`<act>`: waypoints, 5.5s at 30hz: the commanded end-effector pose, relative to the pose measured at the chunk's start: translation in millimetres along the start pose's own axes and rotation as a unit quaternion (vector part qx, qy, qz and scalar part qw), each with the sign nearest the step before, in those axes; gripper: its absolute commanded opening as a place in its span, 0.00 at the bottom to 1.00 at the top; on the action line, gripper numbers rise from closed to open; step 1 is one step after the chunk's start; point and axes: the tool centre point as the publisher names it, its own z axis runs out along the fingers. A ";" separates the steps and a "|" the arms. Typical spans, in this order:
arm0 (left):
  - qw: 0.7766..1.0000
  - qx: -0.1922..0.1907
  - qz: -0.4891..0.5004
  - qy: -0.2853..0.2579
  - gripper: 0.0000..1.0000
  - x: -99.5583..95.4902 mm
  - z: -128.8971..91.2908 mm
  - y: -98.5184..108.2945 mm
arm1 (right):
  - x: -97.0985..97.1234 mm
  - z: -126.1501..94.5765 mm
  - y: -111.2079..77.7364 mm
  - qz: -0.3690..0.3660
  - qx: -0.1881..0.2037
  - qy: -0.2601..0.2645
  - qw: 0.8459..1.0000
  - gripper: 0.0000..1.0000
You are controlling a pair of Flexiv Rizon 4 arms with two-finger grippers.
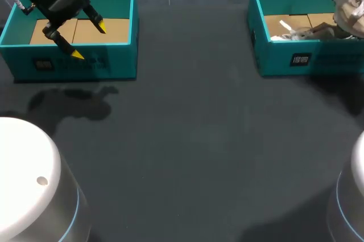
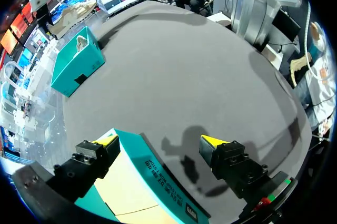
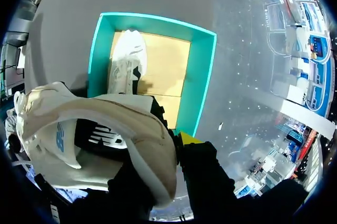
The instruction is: Take the shoe out of the shoebox, open the shoe tongue, remove and reinsert the insole, then place the shoe into the shoebox
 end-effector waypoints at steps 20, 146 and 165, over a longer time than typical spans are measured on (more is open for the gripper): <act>1.000 -0.001 0.000 0.001 1.00 -0.4 -0.2 0.1 | -45.1 26.1 -46.6 0.064 -0.020 0.026 0.997 0.00; 1.000 -0.001 0.000 0.001 1.00 -0.4 -0.2 0.1 | 31.7 157.2 -72.1 0.794 0.128 -0.004 0.594 0.00; 1.000 -0.001 0.000 0.001 1.00 -0.4 -0.2 0.1 | 36.3 194.3 -58.2 0.779 0.120 0.005 0.615 0.00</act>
